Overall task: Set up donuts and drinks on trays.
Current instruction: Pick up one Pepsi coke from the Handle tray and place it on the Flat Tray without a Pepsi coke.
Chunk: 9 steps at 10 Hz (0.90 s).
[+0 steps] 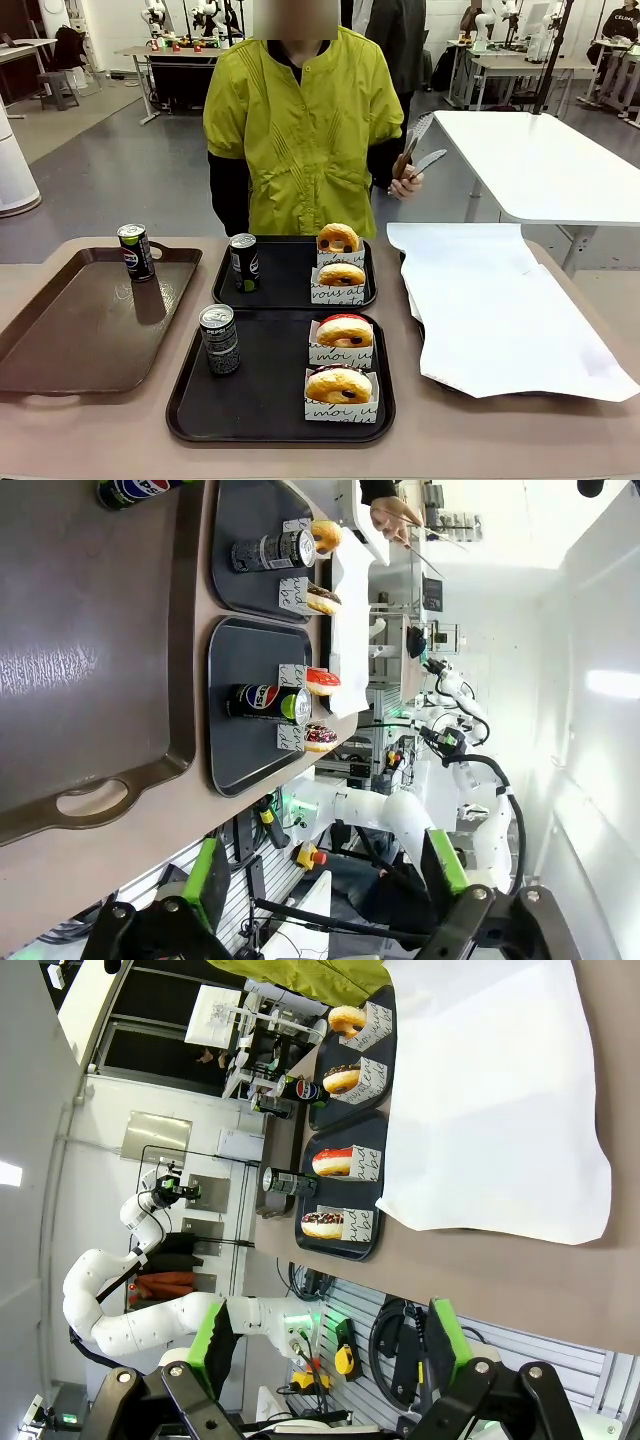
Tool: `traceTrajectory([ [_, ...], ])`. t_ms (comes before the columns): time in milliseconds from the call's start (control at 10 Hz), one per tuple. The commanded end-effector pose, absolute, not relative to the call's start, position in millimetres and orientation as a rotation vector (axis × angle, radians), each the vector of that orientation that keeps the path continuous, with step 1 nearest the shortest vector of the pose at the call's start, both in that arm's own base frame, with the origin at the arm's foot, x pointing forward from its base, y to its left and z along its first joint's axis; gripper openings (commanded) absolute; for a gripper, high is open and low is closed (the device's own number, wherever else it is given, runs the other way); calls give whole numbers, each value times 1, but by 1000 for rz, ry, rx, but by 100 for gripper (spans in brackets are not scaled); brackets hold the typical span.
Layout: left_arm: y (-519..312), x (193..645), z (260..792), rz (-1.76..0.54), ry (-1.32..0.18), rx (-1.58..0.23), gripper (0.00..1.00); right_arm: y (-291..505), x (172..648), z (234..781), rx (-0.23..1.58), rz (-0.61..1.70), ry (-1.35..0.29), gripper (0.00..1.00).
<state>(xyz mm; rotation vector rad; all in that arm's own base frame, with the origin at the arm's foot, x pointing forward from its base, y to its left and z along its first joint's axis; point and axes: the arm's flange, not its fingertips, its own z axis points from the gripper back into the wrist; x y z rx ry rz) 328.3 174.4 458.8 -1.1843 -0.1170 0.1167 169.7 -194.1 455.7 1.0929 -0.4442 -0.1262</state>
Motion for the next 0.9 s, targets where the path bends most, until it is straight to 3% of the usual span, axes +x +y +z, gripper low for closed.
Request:
traceTrajectory([
  [0, 175, 327, 458, 111, -128, -1201, 100, -194, 170, 456, 1101, -114, -452, 100],
  [800, 175, 327, 458, 111, -128, -1201, 100, -194, 170, 456, 1101, -114, -452, 100],
])
